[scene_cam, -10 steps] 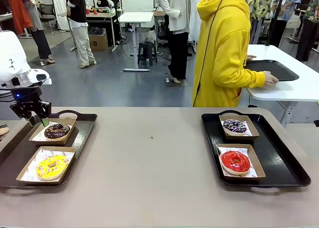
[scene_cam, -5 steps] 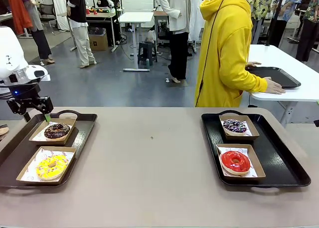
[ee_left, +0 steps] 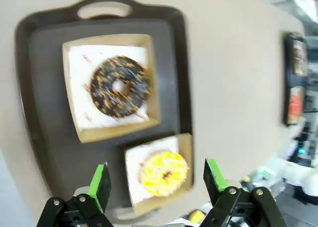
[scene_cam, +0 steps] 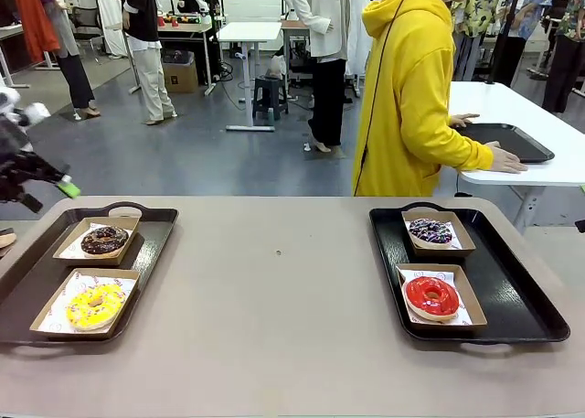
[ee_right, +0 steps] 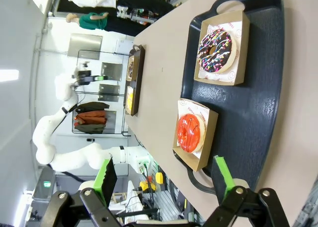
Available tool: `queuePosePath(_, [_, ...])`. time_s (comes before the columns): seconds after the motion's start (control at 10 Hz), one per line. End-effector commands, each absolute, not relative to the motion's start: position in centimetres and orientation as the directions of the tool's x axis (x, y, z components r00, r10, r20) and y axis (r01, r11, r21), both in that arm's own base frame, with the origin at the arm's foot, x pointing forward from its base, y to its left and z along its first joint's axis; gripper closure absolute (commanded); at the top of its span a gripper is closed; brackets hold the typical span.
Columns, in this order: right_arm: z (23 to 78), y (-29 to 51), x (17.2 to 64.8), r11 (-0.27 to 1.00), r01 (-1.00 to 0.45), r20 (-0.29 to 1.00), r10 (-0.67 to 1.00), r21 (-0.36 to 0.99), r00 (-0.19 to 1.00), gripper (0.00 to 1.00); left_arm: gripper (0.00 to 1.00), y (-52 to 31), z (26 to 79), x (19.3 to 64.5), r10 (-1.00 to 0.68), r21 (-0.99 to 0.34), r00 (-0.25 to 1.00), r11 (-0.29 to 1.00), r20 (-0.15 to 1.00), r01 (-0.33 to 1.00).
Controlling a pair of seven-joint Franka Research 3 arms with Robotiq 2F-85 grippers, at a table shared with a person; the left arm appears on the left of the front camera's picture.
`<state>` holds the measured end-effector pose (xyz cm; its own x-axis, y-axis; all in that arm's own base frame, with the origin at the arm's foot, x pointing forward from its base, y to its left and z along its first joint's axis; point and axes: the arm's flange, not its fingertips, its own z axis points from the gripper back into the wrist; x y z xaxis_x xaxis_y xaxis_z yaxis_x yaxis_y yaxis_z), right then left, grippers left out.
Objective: Individually package the donuts and arrange them on the tray.
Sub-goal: Place the picked Paper togo box on the Handle tray.
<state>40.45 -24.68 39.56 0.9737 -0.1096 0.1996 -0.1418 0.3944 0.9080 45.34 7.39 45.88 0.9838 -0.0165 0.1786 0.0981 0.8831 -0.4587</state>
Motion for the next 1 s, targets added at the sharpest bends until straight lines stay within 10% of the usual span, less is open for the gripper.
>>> queuePosePath(0.0, [39.7,-24.6,40.3,0.386,-0.144,0.199,-0.106,0.911,0.974,0.0,0.03,12.1,46.7,41.1,0.019,-0.601,0.982,0.793,0.19,0.101])
queuePosePath(0.9, [39.7,-24.6,40.3,0.386,-0.144,0.199,-0.106,0.911,0.974,0.0,0.03,27.4,39.2,35.1,0.267,-0.923,0.963,0.374,0.018,-0.087])
